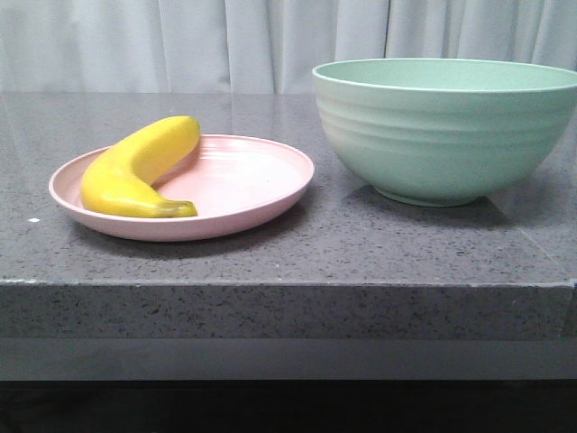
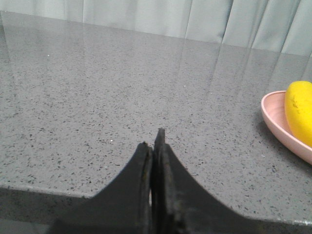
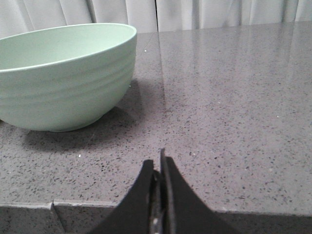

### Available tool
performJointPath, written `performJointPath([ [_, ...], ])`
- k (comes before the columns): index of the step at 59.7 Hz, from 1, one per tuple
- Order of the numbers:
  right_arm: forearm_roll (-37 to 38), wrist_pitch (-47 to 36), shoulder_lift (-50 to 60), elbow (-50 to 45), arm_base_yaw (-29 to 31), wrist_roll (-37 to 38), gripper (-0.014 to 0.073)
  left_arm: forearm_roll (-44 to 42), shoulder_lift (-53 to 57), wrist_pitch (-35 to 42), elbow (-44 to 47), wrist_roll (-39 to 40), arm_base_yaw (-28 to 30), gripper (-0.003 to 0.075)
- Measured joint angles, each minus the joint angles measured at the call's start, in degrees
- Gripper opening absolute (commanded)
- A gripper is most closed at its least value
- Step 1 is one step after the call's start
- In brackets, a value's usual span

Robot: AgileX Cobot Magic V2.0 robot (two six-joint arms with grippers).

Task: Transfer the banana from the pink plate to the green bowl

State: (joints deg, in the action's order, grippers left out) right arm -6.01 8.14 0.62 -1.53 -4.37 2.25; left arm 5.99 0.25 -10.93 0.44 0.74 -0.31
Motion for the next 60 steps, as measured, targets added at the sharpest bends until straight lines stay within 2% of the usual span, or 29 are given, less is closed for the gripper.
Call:
performJointPath([
  [10, 0.00, -2.28, 0.00, 0.00, 0.00, 0.00, -0.0064, 0.00, 0.00, 2.14, -0.75, 0.00, 0.00, -0.0020],
  [16, 0.00, -2.43, 0.00, 0.84, 0.00, 0.00, -0.0064, -1.41, 0.00, 1.13, -4.23, 0.00, 0.00, -0.0020],
  [25, 0.00, 3.01, -0.16, 9.68, 0.00, 0.00, -0.0064, -4.68, -2.25, 0.50, -12.37, 0.00, 0.00, -0.0020],
  [37, 0.00, 12.17, -8.80, 22.93, 0.00, 0.00, -0.0064, -5.22, -14.26, -0.94, -21.12, 0.00, 0.00, -0.0020],
  [48, 0.38, 14.03, -15.19, 26.31, 0.00, 0.00, -0.0050, -5.22, -20.71, -0.85, -23.37, 0.00, 0.00, -0.0019],
  [53, 0.38, 14.71, -15.84, 26.31, 0.00, 0.00, 0.0040, -5.22, -21.09, -0.74, -23.37, 0.00, 0.00, 0.0020],
  [57, 0.38, 14.71, -15.89, 26.35, 0.00, 0.00, 0.0185, -5.22, -21.09, -0.74, -23.37, 0.00, 0.00, 0.0136],
  [60, 0.38, 14.82, -15.89, 26.35, 0.00, 0.00, 0.0326, -5.22, -21.09, -0.74, -23.37, 0.00, 0.00, 0.0260],
])
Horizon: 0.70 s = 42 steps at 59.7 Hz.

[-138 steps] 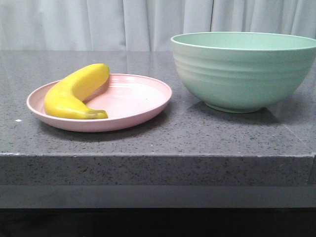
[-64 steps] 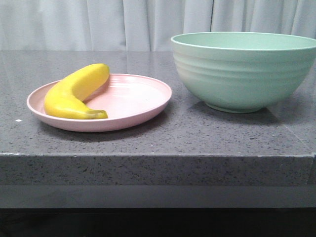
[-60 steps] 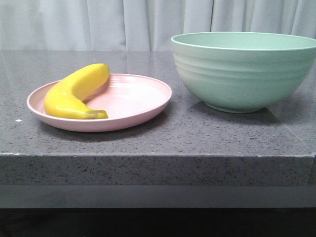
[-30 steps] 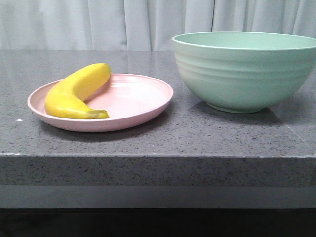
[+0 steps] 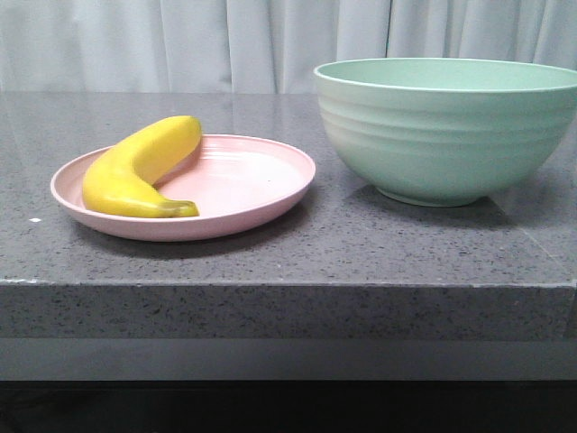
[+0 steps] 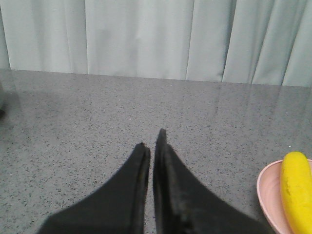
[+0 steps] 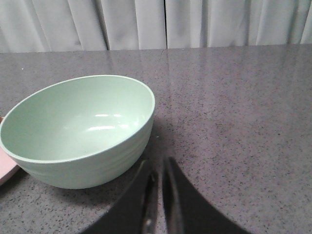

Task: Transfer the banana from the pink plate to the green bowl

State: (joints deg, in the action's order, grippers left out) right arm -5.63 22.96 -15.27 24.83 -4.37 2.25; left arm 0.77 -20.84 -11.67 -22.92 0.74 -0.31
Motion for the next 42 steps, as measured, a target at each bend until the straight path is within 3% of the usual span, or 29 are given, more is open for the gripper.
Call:
performJointPath([
  [5, 0.00, 0.10, 0.00, 0.00, 0.00, 0.00, 0.0500, 0.00, 0.00, 0.00, 0.00, 0.00, 0.00, 0.0510],
  [10, 0.00, 0.07, 0.00, 0.00, 0.00, 0.00, 0.0586, 0.00, 0.00, 0.00, 0.00, 0.00, 0.00, 0.0641],
  [26, 0.00, 0.07, 0.00, 0.00, 0.00, 0.00, 0.0591, 1.60, -0.14, -0.64, -0.20, 0.00, -0.14, 0.0650],
  [42, 0.08, 0.07, 0.00, 0.00, 0.00, 0.00, 0.0591, 2.17, -11.14, -14.59, -8.43, 0.00, -9.61, 0.0638],
])
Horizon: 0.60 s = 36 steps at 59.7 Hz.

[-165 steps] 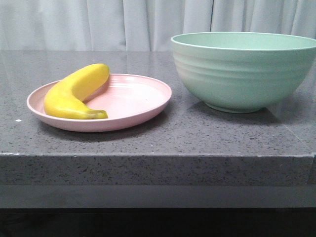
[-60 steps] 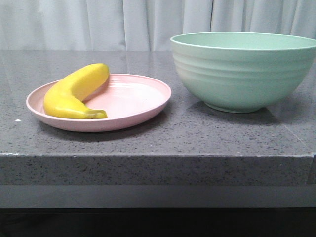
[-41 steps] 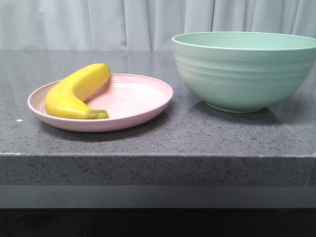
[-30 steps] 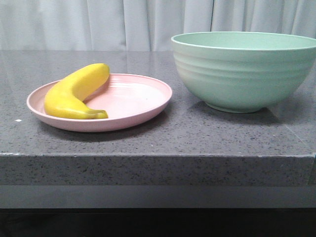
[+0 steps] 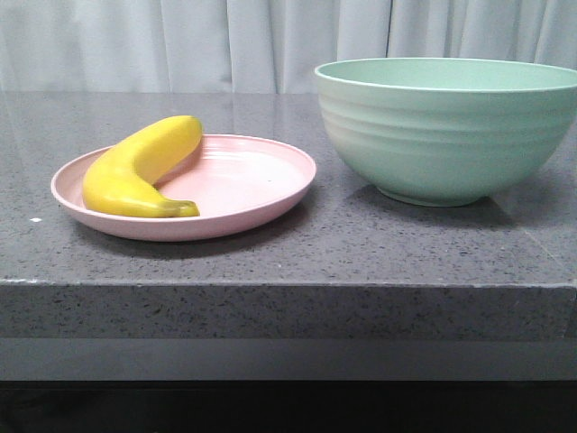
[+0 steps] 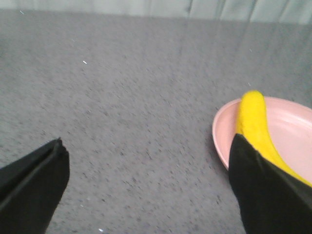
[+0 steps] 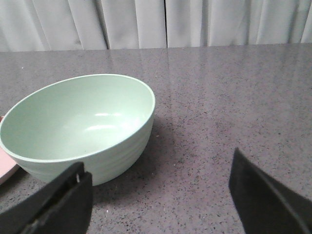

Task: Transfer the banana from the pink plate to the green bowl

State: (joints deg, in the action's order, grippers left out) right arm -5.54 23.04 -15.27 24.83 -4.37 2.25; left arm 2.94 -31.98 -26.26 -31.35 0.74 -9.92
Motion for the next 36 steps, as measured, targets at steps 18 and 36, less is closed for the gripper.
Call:
performJointPath([
  [18, 0.00, 0.05, 0.00, 0.00, 0.00, 0.00, 0.0591, 0.12, -21.54, -9.66, -12.81, 0.54, -13.84, 0.0636],
  [36, 0.00, 0.84, 0.00, 0.00, 0.00, 0.00, 0.0591, 1.62, -41.65, -16.19, -26.46, 1.57, -19.58, 0.0636],
])
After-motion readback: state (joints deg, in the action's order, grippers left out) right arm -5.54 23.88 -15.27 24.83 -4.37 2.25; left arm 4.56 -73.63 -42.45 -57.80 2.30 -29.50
